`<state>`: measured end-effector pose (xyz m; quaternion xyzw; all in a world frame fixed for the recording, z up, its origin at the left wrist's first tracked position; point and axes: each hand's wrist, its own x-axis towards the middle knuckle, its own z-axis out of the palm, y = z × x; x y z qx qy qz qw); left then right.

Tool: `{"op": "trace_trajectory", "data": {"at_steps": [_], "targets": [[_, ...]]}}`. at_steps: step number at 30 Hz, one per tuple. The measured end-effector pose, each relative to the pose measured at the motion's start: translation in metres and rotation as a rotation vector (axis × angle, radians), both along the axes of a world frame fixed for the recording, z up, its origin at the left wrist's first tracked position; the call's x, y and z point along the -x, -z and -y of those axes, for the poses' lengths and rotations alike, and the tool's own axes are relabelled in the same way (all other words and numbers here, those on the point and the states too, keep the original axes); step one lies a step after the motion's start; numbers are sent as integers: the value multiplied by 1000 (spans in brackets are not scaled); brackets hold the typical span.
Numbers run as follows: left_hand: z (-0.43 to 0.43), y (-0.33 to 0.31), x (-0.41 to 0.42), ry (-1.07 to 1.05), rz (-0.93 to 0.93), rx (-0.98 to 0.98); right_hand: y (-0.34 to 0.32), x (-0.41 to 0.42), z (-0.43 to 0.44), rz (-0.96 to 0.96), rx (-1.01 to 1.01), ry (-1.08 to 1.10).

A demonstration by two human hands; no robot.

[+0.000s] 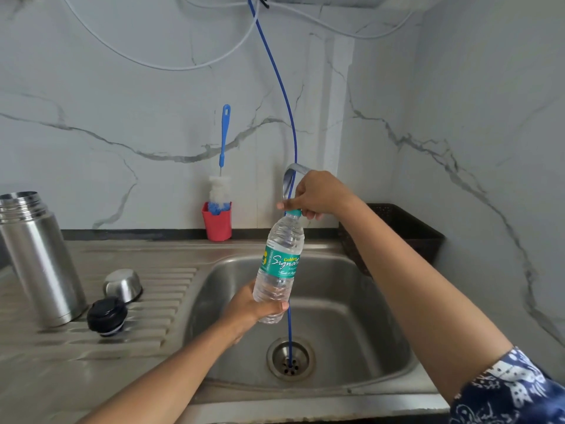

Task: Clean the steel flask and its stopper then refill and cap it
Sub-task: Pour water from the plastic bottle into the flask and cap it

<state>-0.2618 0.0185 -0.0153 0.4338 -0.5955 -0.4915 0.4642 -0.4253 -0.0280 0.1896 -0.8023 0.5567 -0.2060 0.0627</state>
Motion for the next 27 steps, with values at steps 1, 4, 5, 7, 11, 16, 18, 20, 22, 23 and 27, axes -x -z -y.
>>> {"op": "trace_trajectory", "data": {"at_steps": [1,4,5,7,11,16,18,20,22,23,27], "targets": [[-1,0,0,-3,3,1,0,-2,0,-33,12,15],[-3,0,1,-6,-6,-3,-5,-4,-2,-10,-55,-5],[-3,0,1,-3,-10,-8,-7,-2,-2,24,-90,-44],[-3,0,1,2,-21,-18,-11,0,-3,86,-161,-162],[-4,1,0,13,-41,-32,-20,6,-6,118,-263,-350],[-5,-1,0,26,-102,-58,-25,5,-3,135,-318,-454],[-5,-4,-1,17,-121,-57,-27,3,-3,177,-316,-476],[-6,-8,-2,8,-132,-52,-30,1,-3,240,-321,-498],[-6,-12,-5,-2,-143,-46,-33,-2,-2,309,-323,-508],[-7,-14,-6,-9,-150,-43,-33,-3,-1,345,-319,-508],[-8,-26,-17,-60,-185,-17,-34,-6,1,557,-305,-511]]}}
